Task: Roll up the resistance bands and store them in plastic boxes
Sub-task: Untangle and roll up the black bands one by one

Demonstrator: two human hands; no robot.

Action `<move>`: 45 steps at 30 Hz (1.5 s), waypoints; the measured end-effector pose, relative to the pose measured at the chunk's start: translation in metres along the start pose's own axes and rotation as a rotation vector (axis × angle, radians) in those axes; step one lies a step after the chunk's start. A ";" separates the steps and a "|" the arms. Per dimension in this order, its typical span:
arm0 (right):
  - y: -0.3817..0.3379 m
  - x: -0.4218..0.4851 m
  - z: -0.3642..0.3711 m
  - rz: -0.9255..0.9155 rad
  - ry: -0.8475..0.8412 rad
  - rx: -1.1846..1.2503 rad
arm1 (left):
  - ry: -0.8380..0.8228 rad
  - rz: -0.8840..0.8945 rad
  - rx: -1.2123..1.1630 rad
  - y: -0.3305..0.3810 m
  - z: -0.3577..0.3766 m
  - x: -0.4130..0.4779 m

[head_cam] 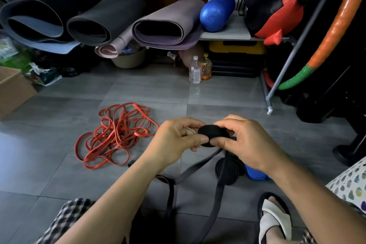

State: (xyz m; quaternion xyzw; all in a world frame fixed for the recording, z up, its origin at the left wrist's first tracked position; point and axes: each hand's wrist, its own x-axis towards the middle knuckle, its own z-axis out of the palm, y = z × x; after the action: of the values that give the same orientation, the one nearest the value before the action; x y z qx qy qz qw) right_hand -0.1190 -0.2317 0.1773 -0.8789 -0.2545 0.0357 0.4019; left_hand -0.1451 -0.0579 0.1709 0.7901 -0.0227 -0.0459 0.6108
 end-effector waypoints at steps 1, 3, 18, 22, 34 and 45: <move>-0.001 0.001 0.000 0.010 0.025 0.075 | 0.019 0.007 -0.052 0.000 0.001 0.000; 0.000 0.001 0.000 0.062 0.087 0.320 | 0.061 0.050 -0.187 0.000 0.003 0.000; -0.003 -0.001 0.029 0.155 0.289 0.720 | 0.083 -0.114 -1.029 -0.002 0.029 0.002; 0.012 0.001 0.010 0.123 0.184 0.222 | 0.057 -0.055 -0.192 -0.001 0.009 0.006; 0.001 0.002 0.012 0.062 0.191 0.655 | 0.102 0.029 -0.518 0.006 0.000 0.001; 0.013 0.002 0.011 0.124 0.094 0.126 | 0.060 0.015 0.093 0.005 -0.005 0.005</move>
State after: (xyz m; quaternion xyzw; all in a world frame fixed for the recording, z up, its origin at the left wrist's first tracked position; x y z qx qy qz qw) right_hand -0.1144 -0.2300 0.1611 -0.8665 -0.1777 0.0353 0.4651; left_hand -0.1398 -0.0551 0.1769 0.8184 -0.0122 -0.0164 0.5742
